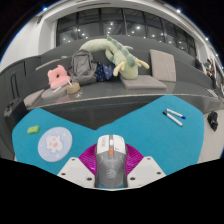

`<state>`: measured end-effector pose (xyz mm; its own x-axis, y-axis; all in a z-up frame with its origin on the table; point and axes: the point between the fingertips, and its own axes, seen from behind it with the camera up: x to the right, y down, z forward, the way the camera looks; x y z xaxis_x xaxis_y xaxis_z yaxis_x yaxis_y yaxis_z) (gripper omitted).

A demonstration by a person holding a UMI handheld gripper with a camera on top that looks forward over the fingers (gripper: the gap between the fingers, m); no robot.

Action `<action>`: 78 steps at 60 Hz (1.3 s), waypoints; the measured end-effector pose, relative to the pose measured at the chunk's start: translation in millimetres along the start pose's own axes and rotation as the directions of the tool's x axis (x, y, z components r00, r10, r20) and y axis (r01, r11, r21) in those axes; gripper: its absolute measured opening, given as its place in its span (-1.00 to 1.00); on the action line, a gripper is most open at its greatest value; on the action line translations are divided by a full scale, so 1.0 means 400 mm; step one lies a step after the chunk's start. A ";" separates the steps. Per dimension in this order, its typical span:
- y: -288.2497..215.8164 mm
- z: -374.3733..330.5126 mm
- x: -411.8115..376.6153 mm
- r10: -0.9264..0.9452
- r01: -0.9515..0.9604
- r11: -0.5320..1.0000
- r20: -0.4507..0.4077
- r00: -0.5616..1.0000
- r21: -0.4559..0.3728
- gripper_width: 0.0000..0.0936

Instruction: Arrange mouse

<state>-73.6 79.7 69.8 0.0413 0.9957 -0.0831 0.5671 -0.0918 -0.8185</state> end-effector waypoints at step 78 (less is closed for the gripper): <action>0.109 -0.197 -0.501 -0.090 0.095 0.981 0.035 0.995 -0.171 0.83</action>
<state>7.8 -122.9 95.5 -0.0390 0.9988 -0.0291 0.7008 0.0066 -0.7134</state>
